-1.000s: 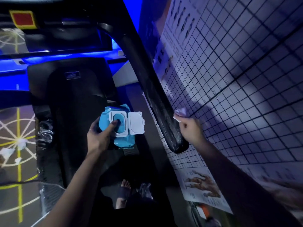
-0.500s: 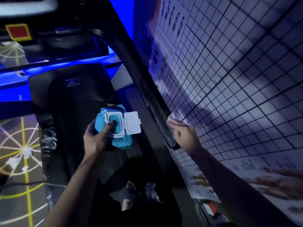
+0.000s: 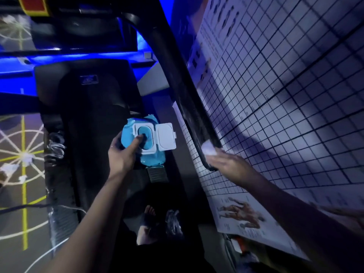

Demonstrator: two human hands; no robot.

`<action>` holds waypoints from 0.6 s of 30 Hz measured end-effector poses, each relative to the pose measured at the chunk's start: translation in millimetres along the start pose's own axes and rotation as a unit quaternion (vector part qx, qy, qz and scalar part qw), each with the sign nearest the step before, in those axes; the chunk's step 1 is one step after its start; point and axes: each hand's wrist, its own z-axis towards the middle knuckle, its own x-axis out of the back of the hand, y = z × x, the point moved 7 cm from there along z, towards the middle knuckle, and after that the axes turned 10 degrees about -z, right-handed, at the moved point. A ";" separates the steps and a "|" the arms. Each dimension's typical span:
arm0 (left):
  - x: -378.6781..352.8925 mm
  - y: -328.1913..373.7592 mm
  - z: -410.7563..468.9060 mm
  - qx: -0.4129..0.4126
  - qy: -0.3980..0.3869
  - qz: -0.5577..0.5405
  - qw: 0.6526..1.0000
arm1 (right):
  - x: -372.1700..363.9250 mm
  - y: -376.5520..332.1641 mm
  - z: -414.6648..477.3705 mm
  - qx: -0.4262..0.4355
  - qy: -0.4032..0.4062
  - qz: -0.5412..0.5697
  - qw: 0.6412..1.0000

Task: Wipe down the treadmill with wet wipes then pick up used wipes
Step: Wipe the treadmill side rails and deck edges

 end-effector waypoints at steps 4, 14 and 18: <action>15.9 -6.2 -6.2 0.004 0.012 -0.016 1.000 | -7.2 -26.9 -33.0 0.191 -0.126 -0.092 0.969; 46.8 -8.9 -9.4 0.023 0.039 -0.035 0.998 | -3.6 -29.5 15.6 0.127 -0.242 -0.128 0.953; 51.0 -10.7 -5.5 0.027 0.048 -0.076 0.996 | 7.4 -60.4 8.2 0.283 -0.276 -0.117 0.911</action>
